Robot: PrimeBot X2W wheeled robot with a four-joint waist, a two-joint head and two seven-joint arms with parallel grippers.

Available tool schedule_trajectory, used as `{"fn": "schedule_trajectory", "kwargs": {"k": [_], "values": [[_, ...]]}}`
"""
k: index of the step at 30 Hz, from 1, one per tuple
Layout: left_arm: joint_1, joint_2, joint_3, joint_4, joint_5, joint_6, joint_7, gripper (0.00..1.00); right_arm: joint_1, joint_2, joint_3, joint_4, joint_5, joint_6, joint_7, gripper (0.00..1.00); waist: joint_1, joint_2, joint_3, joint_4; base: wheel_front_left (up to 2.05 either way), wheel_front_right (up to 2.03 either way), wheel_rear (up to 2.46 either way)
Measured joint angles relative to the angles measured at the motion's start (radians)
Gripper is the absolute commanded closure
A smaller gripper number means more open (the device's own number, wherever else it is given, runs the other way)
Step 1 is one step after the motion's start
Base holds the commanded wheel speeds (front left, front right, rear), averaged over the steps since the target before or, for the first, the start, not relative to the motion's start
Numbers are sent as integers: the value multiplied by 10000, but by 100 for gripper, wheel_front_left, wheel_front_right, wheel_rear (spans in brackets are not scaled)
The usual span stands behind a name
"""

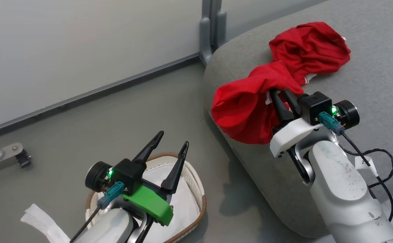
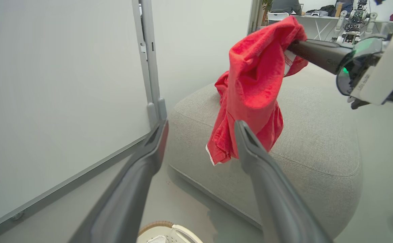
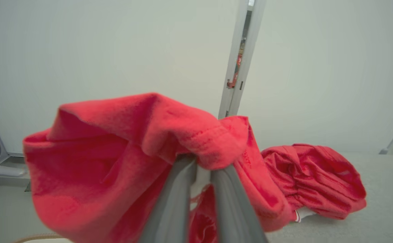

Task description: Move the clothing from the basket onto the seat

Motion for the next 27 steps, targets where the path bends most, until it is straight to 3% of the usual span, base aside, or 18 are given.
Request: {"fn": "schedule_trajectory", "kwargs": {"k": [6,14,21,27], "values": [[-245,-150,-40,40,194,-98,-2,0,124,-15,-535,-150,-67,0,0,100,0,0,499,-845,0,0,0],[-520,-337,-326,111,466,-228,2,0,214,-8,-1371,-458,-125,0,2,100,0,0,1432,-1367,0,0,0],[-863,-280,-483,27,773,-251,90,0,98,-123,-2217,-815,-397,0,2,100,0,0,2165,-1286,0,0,0],[-1030,-155,-579,-79,903,-245,171,0,-1132,-928,-3020,-895,-579,0,88,100,0,0,2598,-778,0,0,0]]}}
